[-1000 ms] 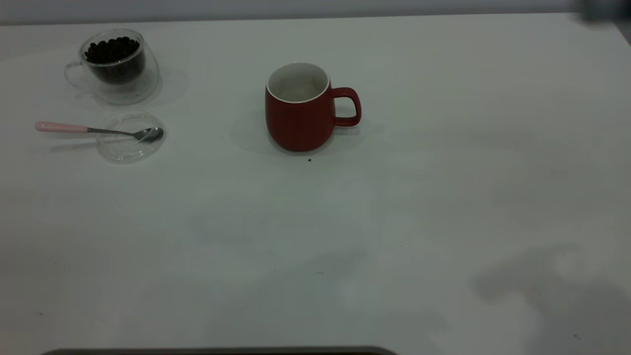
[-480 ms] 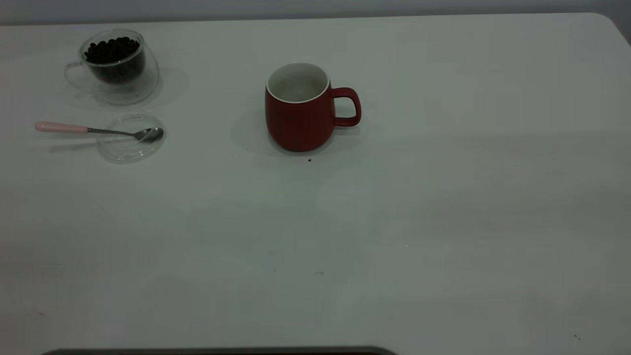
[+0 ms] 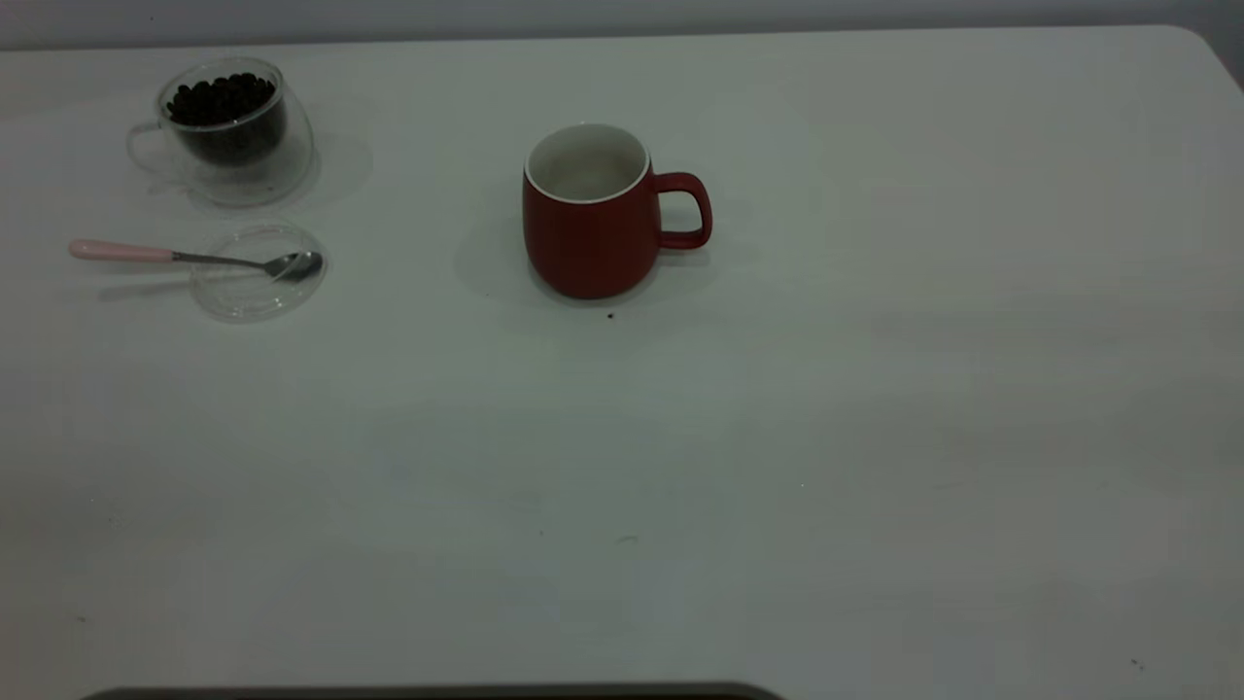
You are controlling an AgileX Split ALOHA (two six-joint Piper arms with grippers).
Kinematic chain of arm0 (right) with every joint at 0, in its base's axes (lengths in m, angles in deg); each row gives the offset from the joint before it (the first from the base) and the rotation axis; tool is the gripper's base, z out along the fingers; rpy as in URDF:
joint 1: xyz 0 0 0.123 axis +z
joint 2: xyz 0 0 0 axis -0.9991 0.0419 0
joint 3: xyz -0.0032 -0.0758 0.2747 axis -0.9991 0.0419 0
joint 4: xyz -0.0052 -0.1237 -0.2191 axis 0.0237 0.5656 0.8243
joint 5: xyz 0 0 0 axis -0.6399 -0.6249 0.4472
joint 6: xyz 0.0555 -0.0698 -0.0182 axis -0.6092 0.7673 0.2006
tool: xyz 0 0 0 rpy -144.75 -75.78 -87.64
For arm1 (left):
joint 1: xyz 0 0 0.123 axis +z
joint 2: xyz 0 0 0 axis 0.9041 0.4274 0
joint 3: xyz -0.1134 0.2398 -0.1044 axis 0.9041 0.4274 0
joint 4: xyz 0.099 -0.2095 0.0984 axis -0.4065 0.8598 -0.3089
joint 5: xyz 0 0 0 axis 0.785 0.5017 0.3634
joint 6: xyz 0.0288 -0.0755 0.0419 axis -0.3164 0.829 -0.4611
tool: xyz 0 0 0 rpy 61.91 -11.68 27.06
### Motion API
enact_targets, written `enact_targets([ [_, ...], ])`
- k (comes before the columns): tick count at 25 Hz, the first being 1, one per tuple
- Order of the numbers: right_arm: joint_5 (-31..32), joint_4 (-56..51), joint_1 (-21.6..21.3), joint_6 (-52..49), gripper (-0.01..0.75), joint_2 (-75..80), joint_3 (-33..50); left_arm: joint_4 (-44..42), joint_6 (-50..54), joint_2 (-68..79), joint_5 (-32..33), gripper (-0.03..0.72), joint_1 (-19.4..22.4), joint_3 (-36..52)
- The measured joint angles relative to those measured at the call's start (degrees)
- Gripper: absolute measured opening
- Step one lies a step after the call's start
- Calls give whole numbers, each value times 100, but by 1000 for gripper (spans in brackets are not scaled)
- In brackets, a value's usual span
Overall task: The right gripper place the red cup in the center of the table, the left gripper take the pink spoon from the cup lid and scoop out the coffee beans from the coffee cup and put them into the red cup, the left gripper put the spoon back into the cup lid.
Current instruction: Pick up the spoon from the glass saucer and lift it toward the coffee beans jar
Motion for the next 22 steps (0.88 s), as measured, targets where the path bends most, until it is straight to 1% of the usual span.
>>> enact_targets([
  [4, 25, 18, -184, 0, 508, -462, 0, 0, 0, 0, 0, 517, 0, 0],
  [22, 36, 18, -203, 0, 508, -491, 0, 0, -12, 0, 0, 517, 0, 0],
])
